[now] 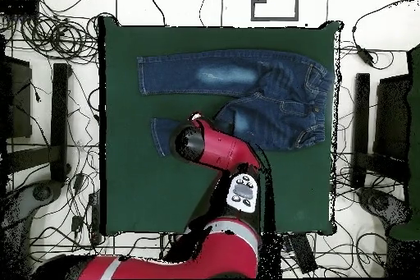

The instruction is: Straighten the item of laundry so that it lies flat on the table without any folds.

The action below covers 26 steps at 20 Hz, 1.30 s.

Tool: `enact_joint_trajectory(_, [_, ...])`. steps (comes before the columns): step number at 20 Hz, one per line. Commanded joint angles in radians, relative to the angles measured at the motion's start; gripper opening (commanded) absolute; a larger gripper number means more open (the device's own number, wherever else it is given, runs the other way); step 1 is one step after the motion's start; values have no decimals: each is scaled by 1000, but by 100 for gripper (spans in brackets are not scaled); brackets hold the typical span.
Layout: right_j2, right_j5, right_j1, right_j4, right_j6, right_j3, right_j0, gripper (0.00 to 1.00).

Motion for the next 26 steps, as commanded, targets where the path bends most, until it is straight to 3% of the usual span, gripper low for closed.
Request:
enact_joint_trajectory(1, [60, 0, 64, 110, 261, -3, 43, 0])
enact_joint_trajectory(18, [35, 59, 90, 254, 250, -83, 63, 0])
enact_joint_trajectory(26, [-19, 78, 118, 313, 279, -121, 102, 0])
